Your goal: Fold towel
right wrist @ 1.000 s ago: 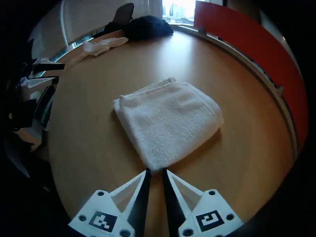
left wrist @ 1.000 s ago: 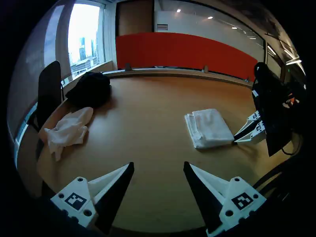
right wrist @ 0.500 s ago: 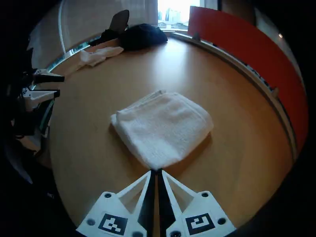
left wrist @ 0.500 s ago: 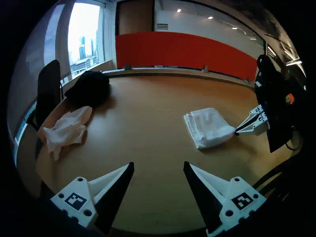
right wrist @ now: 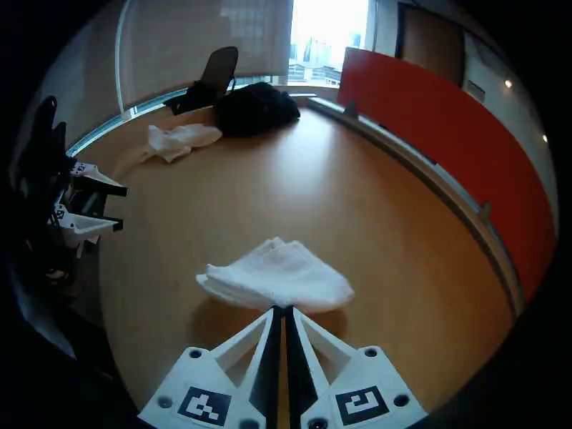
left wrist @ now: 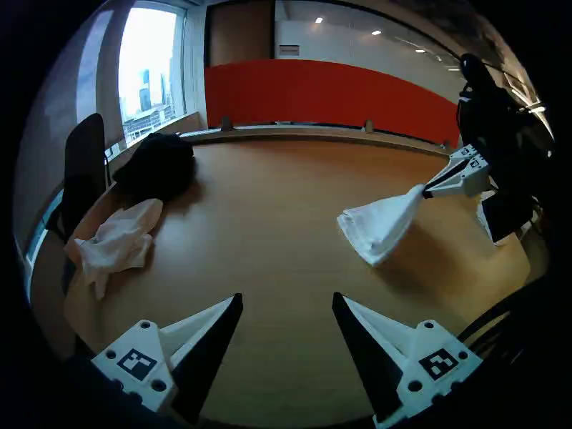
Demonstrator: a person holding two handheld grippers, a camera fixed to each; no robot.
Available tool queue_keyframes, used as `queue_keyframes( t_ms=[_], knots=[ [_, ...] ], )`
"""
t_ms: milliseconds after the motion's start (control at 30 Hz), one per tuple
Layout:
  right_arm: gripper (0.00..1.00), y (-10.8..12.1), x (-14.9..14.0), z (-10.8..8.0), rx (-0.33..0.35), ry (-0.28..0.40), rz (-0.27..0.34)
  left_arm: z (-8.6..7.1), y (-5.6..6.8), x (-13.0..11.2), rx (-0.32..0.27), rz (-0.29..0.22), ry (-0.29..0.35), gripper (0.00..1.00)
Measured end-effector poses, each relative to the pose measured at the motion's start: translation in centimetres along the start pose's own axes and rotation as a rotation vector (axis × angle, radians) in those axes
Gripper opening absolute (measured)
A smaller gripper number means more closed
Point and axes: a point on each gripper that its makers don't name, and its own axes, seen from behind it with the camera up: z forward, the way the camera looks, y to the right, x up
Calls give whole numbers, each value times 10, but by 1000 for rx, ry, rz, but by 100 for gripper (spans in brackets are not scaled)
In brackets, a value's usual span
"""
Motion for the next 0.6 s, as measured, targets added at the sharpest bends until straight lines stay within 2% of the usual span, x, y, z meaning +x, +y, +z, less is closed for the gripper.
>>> queue_keyframes(
  t_ms=[300,600],
  knots=[
    [4,15,47,-31,-20,75,-3,2,0,7,-8,5,12,93],
    [4,27,56,-57,-25,87,-7,4,4,13,-27,14,22,93]
  ],
)
